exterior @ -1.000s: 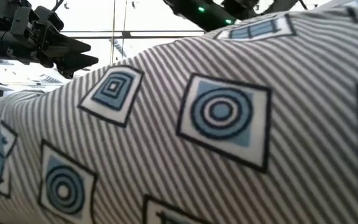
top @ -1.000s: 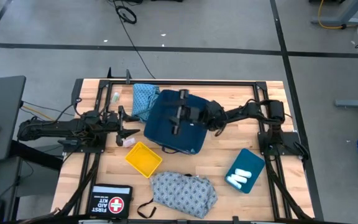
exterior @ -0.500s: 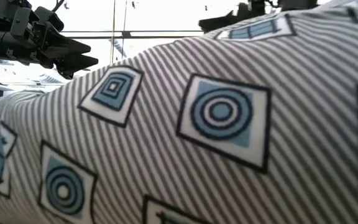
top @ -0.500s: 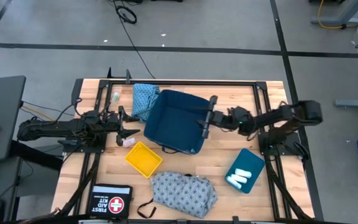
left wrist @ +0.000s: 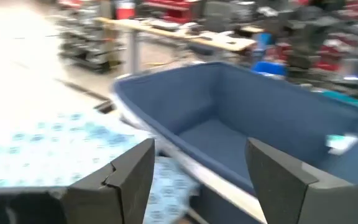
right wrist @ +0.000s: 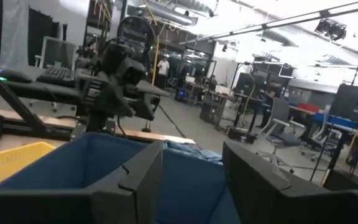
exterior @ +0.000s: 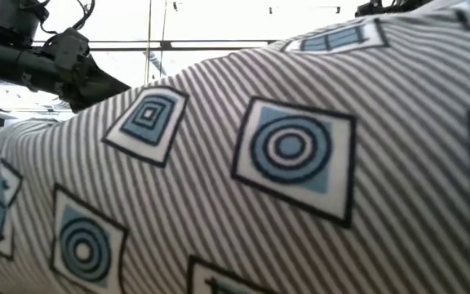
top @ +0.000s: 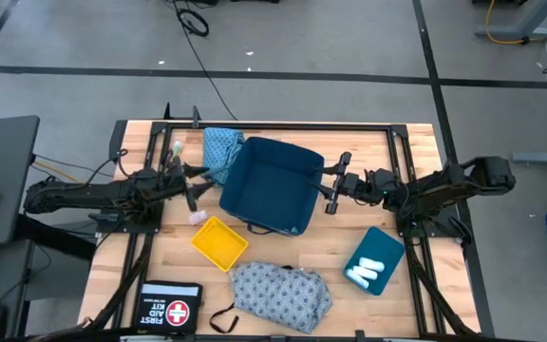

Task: Pick & place medical supplies in basket/bin
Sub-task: Put the top left transparent pill bottle into the yellow bin

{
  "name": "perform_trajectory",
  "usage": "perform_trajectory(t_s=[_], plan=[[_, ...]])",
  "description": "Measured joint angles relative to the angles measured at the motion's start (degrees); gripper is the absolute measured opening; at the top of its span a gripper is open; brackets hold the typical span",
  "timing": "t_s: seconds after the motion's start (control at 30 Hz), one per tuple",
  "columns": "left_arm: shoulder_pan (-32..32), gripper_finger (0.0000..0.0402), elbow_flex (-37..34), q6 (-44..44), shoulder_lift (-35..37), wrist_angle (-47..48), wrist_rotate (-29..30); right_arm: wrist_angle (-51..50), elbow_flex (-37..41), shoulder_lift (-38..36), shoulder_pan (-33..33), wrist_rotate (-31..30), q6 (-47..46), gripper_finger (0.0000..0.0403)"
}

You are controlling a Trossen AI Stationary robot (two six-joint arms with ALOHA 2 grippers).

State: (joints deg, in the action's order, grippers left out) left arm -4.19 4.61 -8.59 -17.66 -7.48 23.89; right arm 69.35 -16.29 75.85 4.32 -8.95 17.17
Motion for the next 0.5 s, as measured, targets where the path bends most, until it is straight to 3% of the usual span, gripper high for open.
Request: perform_trajectory(t_s=[0.1, 0.27, 0.5], plan=[[-0.03, 0.0238, 3.15, -0.97, -2.17, 3.48, 5.75, -0.21, 0.00, 0.00, 0.00, 0.00, 0.02, 0.0176], [-0.15, 0.0238, 10.49, -5.39, -7.90, 17.55, 13.43, -1.78, 0.00, 0.02, 0.02, 0.00, 0.05, 0.0176], [-5.68, 0.0238, 18.26, -15.08, -18.06, 32.58, 16.25, -2.09, 0.00, 0.02, 0.04, -1.43, 1.30, 0.0176]])
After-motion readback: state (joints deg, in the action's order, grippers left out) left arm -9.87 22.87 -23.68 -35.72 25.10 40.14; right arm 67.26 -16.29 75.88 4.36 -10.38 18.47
